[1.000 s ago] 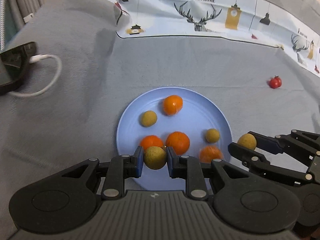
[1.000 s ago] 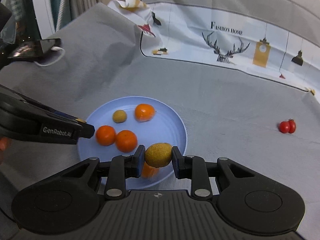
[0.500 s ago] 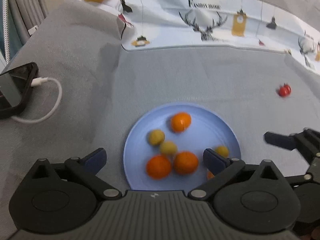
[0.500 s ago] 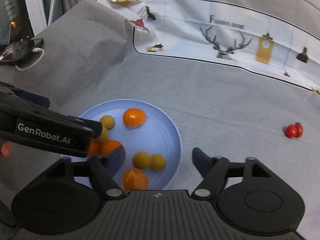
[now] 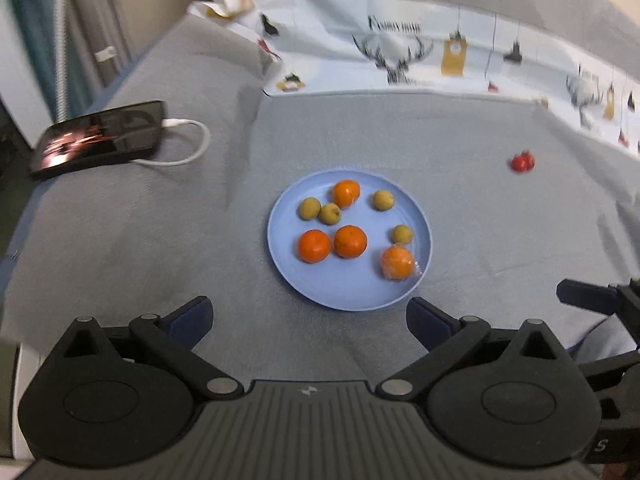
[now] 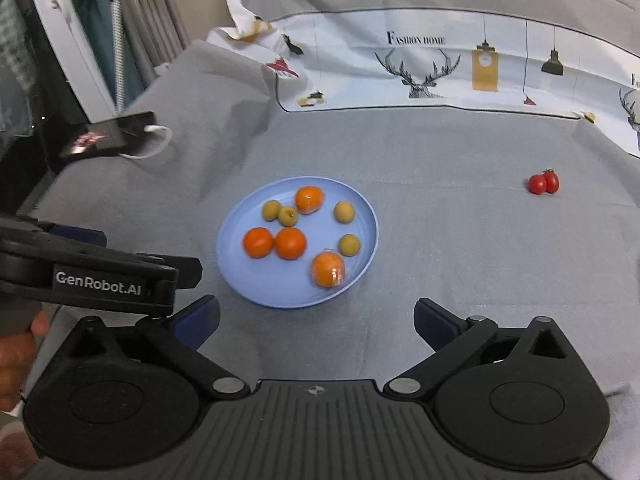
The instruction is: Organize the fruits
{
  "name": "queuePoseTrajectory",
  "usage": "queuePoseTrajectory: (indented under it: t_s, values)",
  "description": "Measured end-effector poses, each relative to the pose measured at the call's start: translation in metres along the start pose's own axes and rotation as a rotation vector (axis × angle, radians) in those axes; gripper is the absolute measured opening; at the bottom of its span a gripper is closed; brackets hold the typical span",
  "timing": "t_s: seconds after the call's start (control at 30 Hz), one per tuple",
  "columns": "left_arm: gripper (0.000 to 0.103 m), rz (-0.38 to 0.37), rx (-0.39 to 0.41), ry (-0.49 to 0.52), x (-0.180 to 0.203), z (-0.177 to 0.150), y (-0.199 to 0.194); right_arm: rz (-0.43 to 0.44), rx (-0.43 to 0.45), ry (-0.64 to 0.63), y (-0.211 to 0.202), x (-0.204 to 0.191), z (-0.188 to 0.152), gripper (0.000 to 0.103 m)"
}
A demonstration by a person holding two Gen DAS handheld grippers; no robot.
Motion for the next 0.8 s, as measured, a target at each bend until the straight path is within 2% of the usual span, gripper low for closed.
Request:
queuePoseTrajectory:
  t_s: [0.1, 0.37, 0.53, 0.8]
  values:
    - [0.103, -0.017, 0.029, -0.019, -0.002, -0.004, -0.025, -0.02, 0.04, 0.011, -0.023, -0.002, -0.002, 0.102]
    - [0.103, 0.01, 0.111, 0.023, 0.003, -0.017, -0.072, -0.048, 0.096, 0.068, -0.071, -0.001, -0.018, 0.102]
    - [0.103, 0.01, 0.104, 0.043, 0.008, -0.033, -0.083, -0.066, 0.125, 0.099, -0.094, 0.004, -0.028, 0.102]
    - [0.103, 0.021, 0.137, 0.078, 0.013, -0.047, -0.099, -0.078, 0.158, 0.121, -0.112, 0.004, -0.035, 0.102]
Point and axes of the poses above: each gripper's, at about its wrist camera, not at the fingertips, and y roughly the way its jaws point, x to its right, z to its top, the point moved 6 cm from there along y, roughly the way its jaws point, and after that the axes turned 11 degrees about -y, right-handed, at the moved point
